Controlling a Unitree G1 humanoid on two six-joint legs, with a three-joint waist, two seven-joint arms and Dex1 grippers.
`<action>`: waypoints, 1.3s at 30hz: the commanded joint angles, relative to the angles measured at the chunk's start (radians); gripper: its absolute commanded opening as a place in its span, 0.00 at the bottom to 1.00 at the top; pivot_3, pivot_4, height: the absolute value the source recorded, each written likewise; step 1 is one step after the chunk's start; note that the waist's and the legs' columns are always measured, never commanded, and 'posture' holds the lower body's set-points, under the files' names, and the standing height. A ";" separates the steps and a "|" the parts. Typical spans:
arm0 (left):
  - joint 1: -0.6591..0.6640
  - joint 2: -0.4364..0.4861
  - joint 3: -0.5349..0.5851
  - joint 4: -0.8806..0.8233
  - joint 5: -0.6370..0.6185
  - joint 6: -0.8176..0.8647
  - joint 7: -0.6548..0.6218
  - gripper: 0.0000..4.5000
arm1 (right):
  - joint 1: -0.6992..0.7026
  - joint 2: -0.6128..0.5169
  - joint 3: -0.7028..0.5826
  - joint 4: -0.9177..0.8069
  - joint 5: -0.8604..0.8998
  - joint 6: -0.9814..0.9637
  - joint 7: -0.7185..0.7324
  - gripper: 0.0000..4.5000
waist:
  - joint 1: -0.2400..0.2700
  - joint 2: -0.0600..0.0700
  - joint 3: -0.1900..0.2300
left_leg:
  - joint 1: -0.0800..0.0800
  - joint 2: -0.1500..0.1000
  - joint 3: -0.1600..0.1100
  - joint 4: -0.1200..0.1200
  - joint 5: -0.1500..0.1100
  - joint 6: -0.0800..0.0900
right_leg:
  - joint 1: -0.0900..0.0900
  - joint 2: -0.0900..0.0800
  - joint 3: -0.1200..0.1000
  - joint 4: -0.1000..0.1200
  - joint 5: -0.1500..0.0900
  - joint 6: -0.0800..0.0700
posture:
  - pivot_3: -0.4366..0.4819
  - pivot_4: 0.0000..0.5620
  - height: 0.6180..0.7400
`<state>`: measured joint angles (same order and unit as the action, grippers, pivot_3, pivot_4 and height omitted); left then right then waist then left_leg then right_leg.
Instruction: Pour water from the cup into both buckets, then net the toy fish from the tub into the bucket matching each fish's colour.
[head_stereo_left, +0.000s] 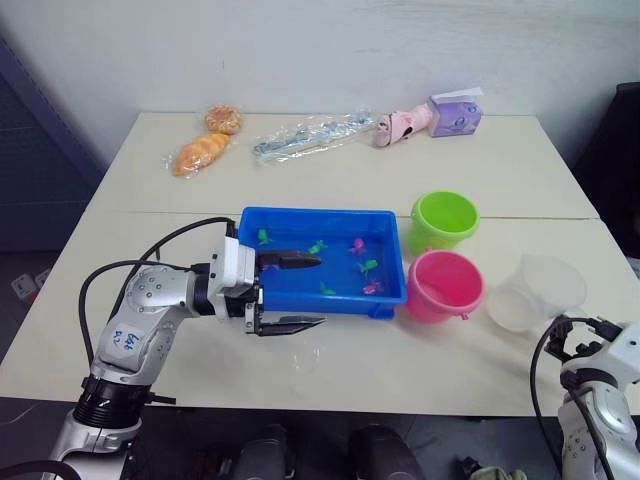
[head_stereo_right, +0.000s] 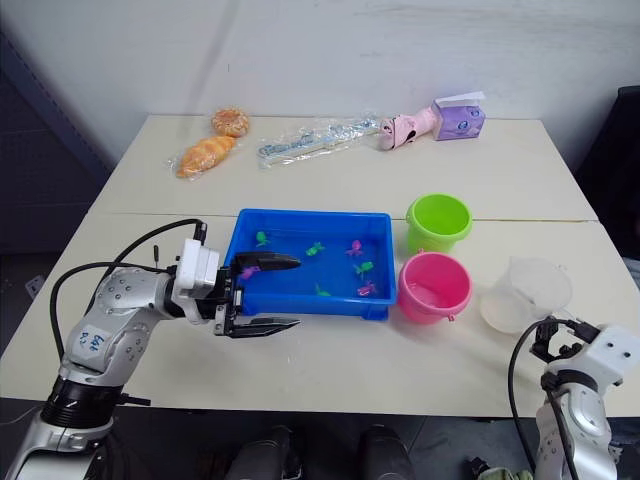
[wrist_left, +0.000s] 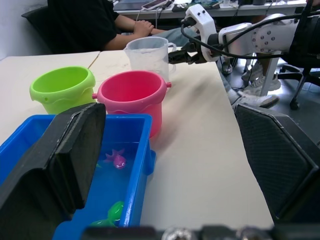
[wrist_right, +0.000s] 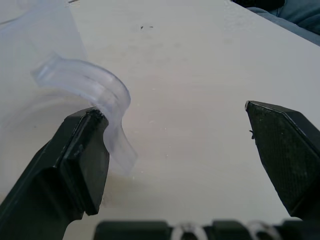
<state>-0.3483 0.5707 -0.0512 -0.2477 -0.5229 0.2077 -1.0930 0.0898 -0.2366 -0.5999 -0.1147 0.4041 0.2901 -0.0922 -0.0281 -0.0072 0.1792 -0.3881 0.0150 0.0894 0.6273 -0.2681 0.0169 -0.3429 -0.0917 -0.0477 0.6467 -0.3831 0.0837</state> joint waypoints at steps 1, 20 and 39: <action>-0.018 -0.005 0.001 -0.008 0.006 -0.012 0.002 0.99 | -0.017 -0.028 -0.036 0.019 -0.010 -0.042 0.003 1.00 | 0.000 0.000 0.000 | 0.000 0.000 0.000 0.000 0.000 0.000 | 0.000 0.000 0.000 0.000 0.000 0.000 | 0.48 0.27 1.00; -0.027 -0.037 -0.009 0.018 0.024 -0.030 -0.003 1.00 | -0.020 -0.112 -0.045 -0.023 0.076 -0.146 0.203 0.01 | 0.002 0.001 0.000 | 0.000 0.000 0.000 0.000 0.000 0.000 | 0.000 0.000 0.000 -0.001 0.000 0.000 | 0.48 0.27 1.00; -0.067 -0.123 -0.046 0.093 0.013 -0.003 -0.016 1.00 | 0.053 -0.487 0.038 -0.421 -0.171 0.050 0.302 0.01 | 0.003 0.000 0.001 | -0.001 0.000 0.000 0.001 0.000 0.000 | 0.000 0.001 0.000 -0.001 0.000 0.002 | 0.48 0.27 1.00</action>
<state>-0.3935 0.4527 -0.0986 -0.1400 -0.4992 0.2090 -1.1137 0.1554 -0.7039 -0.5550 -0.4893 0.2706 0.3466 0.2061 -0.0248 -0.0067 0.1804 -0.3891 0.0150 0.0892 0.6278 -0.2676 0.0170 -0.3425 -0.0907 -0.0481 0.6452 -0.3835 0.0859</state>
